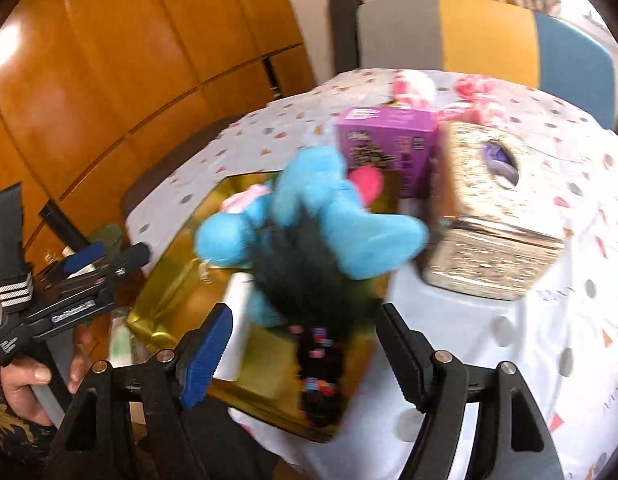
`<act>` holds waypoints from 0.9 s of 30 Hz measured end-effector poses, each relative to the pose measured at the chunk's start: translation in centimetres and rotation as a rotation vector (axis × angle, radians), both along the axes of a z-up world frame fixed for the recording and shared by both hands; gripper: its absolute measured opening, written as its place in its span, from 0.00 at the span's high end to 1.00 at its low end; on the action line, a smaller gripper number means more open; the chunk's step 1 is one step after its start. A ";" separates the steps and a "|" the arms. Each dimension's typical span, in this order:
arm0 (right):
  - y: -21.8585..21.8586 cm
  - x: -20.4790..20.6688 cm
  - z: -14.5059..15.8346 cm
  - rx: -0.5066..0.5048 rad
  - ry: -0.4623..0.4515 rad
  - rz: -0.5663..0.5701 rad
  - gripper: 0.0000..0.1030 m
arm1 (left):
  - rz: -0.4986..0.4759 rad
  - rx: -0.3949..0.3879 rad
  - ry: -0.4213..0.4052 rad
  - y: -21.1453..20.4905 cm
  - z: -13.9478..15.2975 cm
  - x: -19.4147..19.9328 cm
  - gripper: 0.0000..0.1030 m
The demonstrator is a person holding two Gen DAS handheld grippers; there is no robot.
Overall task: Organize soft objects
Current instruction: 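Lower the white sponge into the gold tray and open the right gripper, then move the right gripper to the brown tape roll while the left gripper approaches the red sock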
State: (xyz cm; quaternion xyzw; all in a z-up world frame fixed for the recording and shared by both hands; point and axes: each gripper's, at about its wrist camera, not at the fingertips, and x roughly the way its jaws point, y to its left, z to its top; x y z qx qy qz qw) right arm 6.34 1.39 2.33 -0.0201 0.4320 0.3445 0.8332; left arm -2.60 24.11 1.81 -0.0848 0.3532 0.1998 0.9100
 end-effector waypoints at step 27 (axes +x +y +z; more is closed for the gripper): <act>-27.7 7.4 1.3 -0.052 -0.051 -0.764 0.27 | -0.295 0.071 -0.024 -10.3 2.4 3.9 0.00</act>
